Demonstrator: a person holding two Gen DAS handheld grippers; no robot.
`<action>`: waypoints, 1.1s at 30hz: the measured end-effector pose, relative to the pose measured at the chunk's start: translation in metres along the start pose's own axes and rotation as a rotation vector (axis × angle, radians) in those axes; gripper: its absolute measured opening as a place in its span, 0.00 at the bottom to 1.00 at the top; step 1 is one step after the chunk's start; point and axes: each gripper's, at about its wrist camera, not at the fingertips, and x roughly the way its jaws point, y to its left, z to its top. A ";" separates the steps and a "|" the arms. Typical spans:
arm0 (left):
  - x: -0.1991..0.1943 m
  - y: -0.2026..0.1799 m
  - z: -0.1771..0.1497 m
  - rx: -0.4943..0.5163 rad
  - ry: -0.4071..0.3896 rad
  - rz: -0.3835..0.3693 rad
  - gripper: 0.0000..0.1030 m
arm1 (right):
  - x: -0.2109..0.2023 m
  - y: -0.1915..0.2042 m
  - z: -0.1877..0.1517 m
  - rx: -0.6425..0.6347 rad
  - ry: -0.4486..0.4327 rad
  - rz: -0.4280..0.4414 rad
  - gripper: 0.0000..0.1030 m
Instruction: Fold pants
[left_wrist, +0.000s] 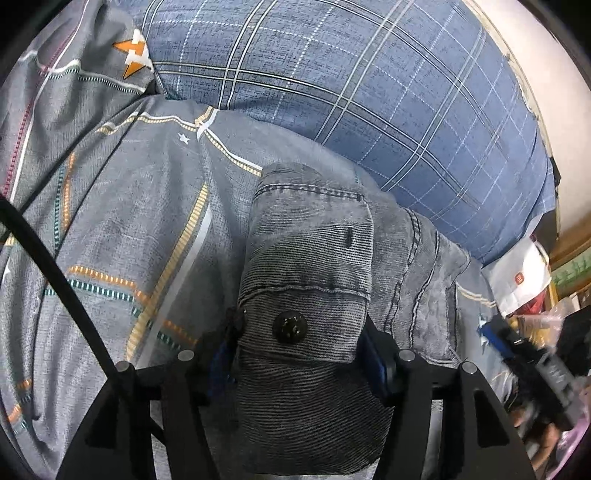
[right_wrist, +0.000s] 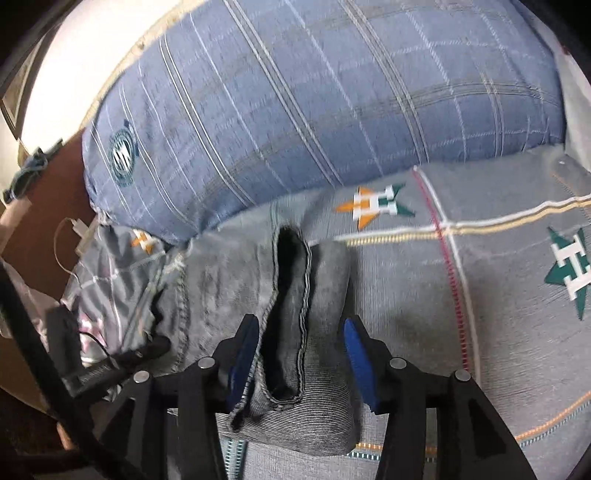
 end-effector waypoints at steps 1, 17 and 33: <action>-0.002 -0.001 0.000 0.011 -0.007 0.010 0.60 | -0.004 0.000 0.000 0.007 -0.007 0.016 0.53; -0.039 0.017 -0.047 -0.011 -0.080 -0.006 0.70 | 0.027 0.005 -0.050 -0.066 0.170 -0.115 0.60; -0.042 0.025 -0.050 -0.084 -0.110 -0.078 0.71 | 0.000 -0.014 -0.037 0.020 0.096 -0.018 0.60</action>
